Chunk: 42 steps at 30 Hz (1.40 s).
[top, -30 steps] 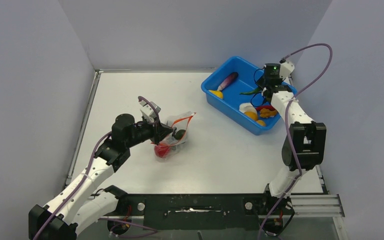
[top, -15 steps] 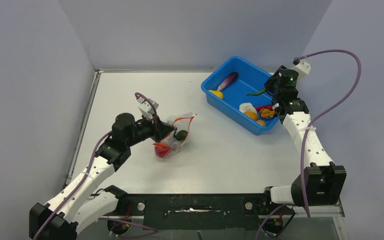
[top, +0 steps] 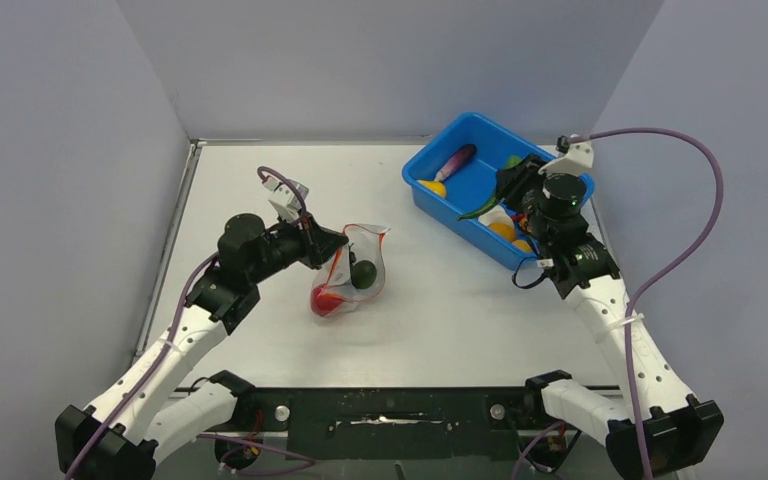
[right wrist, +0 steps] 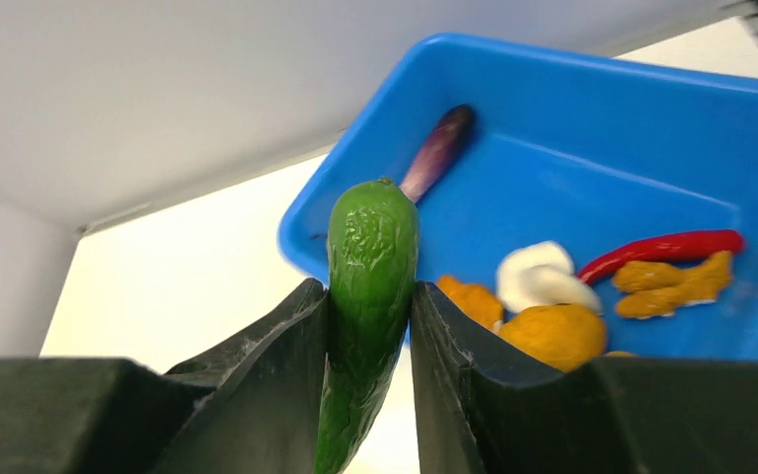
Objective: Place the food in the zip-top bag and seal the zipper
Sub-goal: Place the fake vegetable in the zipper food storage bag.
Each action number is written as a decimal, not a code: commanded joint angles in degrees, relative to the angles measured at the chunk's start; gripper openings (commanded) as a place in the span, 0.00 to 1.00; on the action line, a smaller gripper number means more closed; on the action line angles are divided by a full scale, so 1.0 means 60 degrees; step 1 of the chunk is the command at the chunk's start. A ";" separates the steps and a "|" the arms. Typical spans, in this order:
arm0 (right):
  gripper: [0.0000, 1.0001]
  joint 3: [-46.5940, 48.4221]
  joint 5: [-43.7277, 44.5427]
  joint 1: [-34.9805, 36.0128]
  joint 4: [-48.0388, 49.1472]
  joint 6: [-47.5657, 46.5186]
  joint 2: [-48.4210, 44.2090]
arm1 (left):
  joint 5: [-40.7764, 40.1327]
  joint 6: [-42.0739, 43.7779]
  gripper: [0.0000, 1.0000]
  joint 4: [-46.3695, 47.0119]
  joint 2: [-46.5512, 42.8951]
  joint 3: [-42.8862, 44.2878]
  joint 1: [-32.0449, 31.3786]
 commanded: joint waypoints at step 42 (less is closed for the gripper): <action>0.28 -0.2064 0.2890 0.7901 0.9003 -0.5692 0.2552 | 0.0019 -0.1275 0.00 -0.0103 0.0045 0.0627 0.0072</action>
